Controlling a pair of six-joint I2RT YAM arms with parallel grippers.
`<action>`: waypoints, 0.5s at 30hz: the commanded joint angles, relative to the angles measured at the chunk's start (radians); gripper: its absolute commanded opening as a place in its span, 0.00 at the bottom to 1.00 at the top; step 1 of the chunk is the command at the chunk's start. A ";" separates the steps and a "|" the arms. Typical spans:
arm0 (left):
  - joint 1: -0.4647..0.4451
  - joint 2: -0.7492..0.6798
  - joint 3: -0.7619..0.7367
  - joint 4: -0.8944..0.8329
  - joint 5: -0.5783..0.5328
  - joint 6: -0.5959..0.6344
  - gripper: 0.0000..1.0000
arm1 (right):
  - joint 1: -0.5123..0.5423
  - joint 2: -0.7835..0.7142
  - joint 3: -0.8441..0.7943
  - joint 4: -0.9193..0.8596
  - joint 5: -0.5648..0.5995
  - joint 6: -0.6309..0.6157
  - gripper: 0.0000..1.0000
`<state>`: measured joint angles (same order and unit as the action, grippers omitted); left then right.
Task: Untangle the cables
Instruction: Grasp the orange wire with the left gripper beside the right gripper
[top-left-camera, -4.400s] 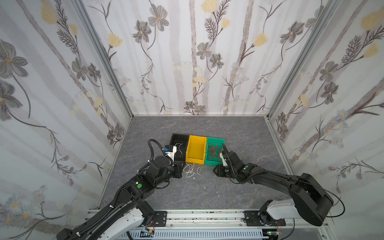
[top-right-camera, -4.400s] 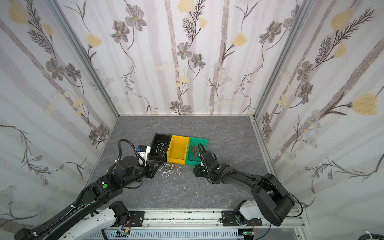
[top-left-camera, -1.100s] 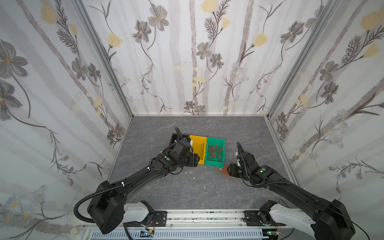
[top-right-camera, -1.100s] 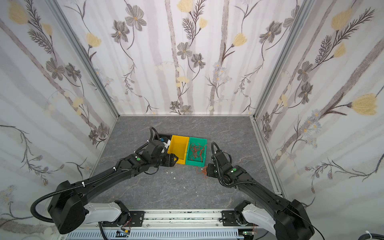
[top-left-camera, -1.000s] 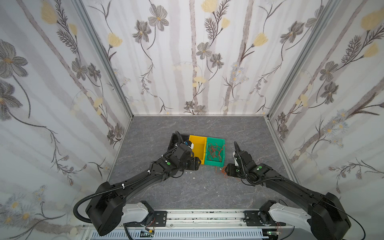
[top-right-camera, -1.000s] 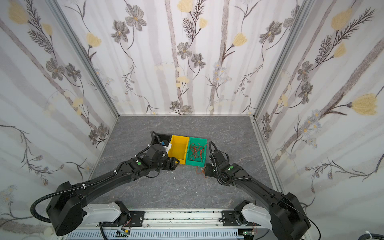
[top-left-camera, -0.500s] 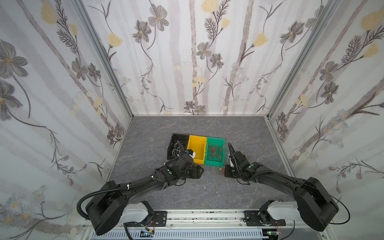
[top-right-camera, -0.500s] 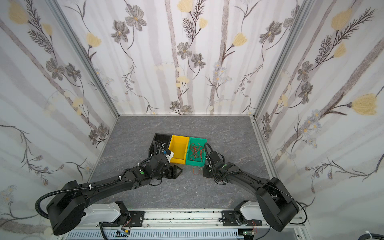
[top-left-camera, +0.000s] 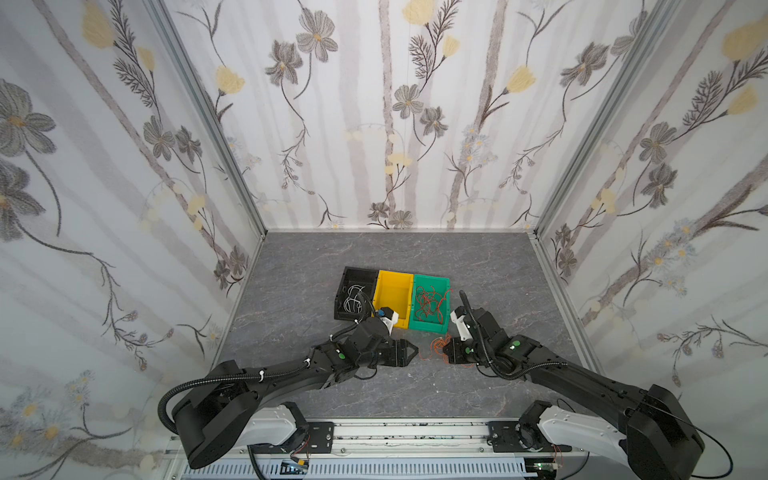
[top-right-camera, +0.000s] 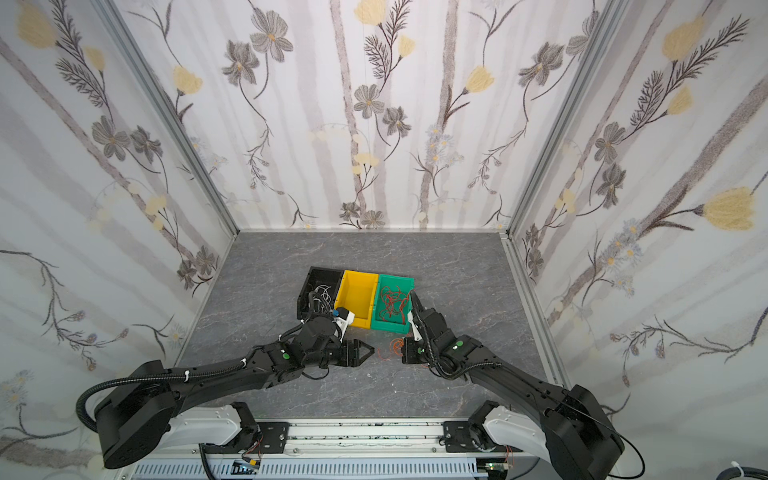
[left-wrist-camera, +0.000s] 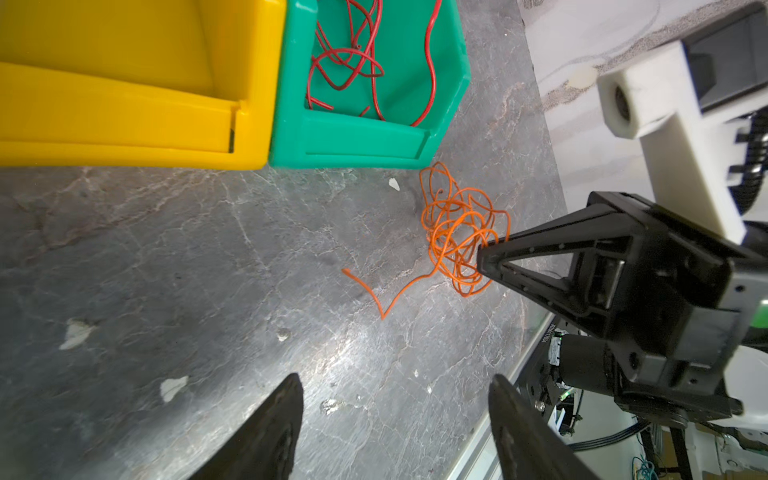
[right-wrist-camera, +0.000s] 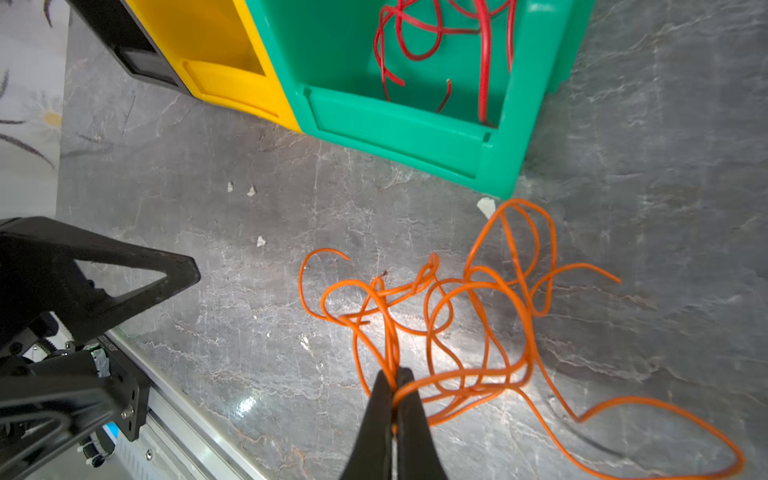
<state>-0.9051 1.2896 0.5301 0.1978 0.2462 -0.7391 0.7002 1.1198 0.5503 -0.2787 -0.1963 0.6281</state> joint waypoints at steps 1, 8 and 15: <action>-0.015 0.037 -0.005 0.050 -0.033 -0.031 0.71 | 0.017 0.020 -0.009 0.047 -0.011 0.031 0.00; -0.060 0.174 0.041 0.068 -0.063 -0.056 0.68 | 0.056 0.038 -0.026 0.095 -0.008 0.058 0.00; -0.090 0.258 0.085 0.019 -0.128 -0.066 0.60 | 0.071 0.044 -0.043 0.120 -0.006 0.061 0.00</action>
<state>-0.9924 1.5326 0.5953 0.2356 0.1711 -0.7914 0.7704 1.1660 0.5133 -0.1978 -0.2028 0.6765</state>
